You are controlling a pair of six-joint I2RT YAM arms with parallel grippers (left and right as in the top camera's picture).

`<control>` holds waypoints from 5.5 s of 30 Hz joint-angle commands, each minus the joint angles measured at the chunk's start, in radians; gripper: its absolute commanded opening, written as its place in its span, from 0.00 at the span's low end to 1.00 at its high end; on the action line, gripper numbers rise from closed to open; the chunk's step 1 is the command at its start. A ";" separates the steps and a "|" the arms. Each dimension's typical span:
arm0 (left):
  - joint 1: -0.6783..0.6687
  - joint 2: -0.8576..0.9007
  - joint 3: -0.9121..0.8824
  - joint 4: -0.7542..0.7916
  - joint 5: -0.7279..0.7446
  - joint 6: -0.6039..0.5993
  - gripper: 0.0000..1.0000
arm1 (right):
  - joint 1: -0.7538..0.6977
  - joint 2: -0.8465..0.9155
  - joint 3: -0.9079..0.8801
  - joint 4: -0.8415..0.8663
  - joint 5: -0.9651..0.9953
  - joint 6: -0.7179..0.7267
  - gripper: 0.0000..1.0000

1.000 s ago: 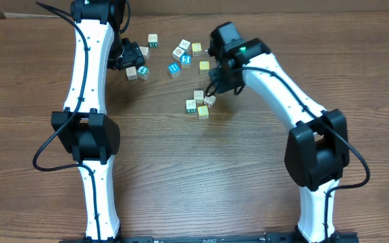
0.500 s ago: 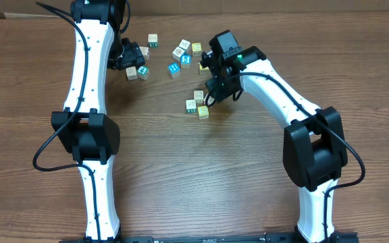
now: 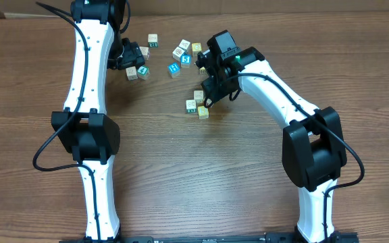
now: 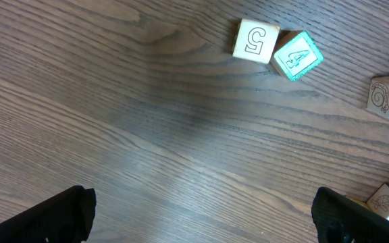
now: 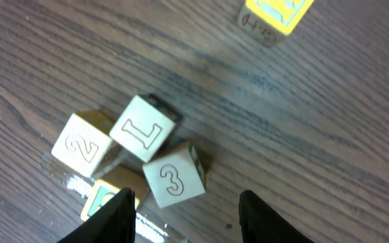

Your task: Form a circle

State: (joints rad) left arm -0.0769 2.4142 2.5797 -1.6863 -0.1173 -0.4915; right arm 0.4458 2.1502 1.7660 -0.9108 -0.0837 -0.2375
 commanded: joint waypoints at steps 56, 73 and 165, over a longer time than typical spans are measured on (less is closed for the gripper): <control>0.002 -0.016 0.020 0.000 -0.016 -0.003 1.00 | -0.001 0.007 -0.145 0.130 -0.008 -0.003 0.37; 0.002 -0.016 0.020 0.000 -0.016 -0.003 1.00 | -0.001 0.006 -0.145 0.100 -0.006 0.074 0.28; 0.002 -0.016 0.020 0.000 -0.016 -0.003 1.00 | -0.005 -0.008 -0.123 0.091 0.037 0.224 0.37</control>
State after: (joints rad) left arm -0.0769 2.4142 2.5797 -1.6867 -0.1173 -0.4915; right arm 0.4454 2.1532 1.6527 -0.8299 -0.0452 -0.0246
